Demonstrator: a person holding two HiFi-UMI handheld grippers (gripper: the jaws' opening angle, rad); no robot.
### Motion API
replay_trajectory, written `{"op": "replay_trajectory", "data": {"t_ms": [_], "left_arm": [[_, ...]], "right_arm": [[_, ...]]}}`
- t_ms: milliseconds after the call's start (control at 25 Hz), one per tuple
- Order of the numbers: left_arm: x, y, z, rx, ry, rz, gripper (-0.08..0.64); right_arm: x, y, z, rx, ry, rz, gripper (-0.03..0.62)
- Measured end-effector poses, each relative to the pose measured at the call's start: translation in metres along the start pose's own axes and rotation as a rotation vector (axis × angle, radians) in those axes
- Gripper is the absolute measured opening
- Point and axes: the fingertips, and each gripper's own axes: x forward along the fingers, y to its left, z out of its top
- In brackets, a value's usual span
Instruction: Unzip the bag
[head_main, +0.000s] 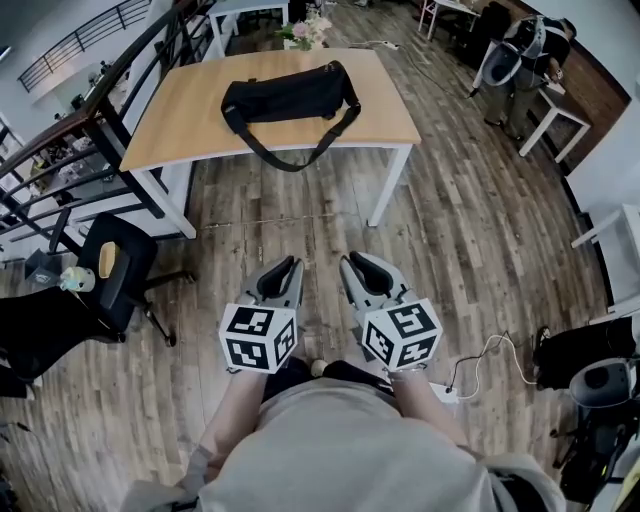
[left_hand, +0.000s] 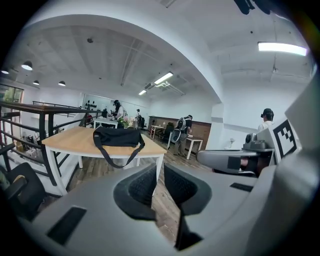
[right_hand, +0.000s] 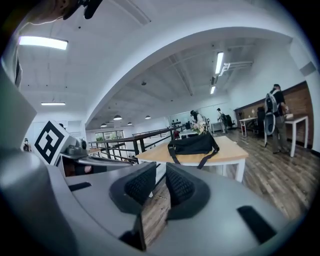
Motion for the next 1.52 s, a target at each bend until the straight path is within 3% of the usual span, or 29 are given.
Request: {"op": "replay_trajectory", "data": {"t_ms": [40,120,400,680,960,1520], "left_arm": [[0.000,-0.002,-0.001,-0.001,0.001,0.000,0.040],[0.001,-0.006,-0.007,-0.009,0.015,0.000,0.141],[0.012,-0.008,-0.027,-0.040,0.062,0.017,0.144],[0.039,0.021,-0.024,-0.057,0.077,0.055,0.144],[0.090,0.060,0.001,-0.066,0.053,0.026,0.144],[0.202,0.176,0.084,-0.014,0.041,-0.034,0.144]], "right_arm": [[-0.001,-0.001,-0.002,0.005,0.003,0.003,0.072],[-0.003,-0.001,-0.009,0.020,0.013,0.013,0.089],[-0.002,-0.014,-0.026,0.055,0.049,0.025,0.101],[0.027,-0.030,-0.028,0.071,0.087,0.015,0.133],[0.084,-0.062,-0.014,0.056,0.096,-0.011,0.133],[0.239,-0.110,0.050,0.061,0.050,-0.070,0.130]]}}
